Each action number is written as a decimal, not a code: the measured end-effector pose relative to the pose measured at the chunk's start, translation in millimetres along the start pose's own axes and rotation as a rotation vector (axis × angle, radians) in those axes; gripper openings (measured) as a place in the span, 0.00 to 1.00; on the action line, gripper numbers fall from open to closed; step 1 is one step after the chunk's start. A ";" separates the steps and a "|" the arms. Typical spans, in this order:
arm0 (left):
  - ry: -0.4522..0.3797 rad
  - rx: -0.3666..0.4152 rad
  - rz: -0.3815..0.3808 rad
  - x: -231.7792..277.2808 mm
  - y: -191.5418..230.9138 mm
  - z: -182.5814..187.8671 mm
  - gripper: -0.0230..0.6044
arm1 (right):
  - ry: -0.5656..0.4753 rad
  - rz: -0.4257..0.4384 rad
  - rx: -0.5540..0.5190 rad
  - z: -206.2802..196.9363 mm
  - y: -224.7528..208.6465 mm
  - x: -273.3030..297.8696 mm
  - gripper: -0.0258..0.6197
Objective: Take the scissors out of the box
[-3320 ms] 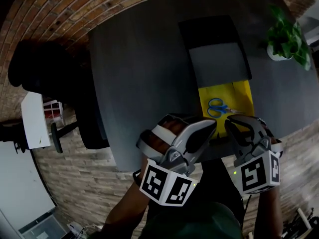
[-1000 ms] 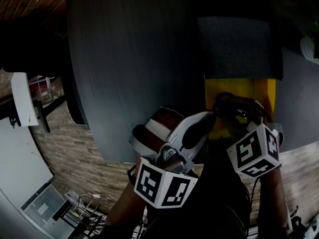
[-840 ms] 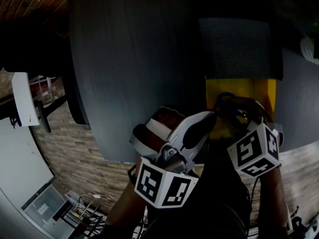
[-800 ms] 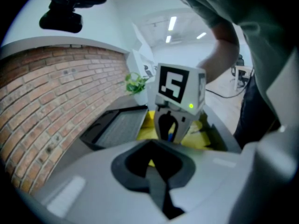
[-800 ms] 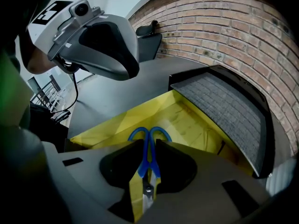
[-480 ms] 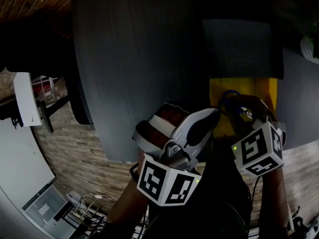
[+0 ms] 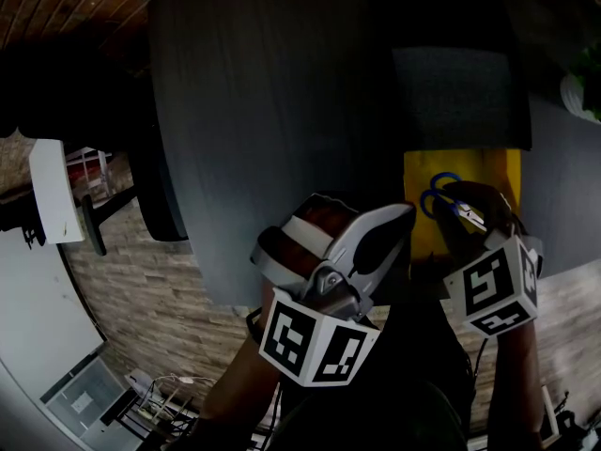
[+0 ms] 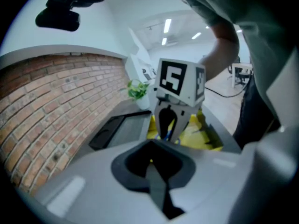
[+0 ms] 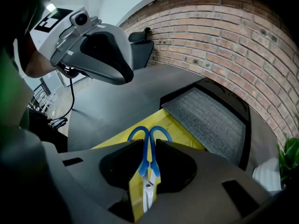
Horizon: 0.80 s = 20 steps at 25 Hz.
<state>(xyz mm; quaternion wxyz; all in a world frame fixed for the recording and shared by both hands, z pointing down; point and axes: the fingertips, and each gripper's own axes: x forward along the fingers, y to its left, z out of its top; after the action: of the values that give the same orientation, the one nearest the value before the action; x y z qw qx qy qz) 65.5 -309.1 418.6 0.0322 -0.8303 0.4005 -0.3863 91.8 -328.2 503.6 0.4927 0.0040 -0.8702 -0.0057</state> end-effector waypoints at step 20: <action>-0.034 0.070 0.073 -84.6 10.4 -1.7 0.04 | -0.051 -0.194 0.017 51.5 17.0 -56.7 0.16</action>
<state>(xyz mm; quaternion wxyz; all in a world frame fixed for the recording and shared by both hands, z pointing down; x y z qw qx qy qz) 25.5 -257.4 363.9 0.0820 -0.8199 0.4163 -0.3843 76.8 -310.1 428.7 0.4675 0.0920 -0.8780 -0.0460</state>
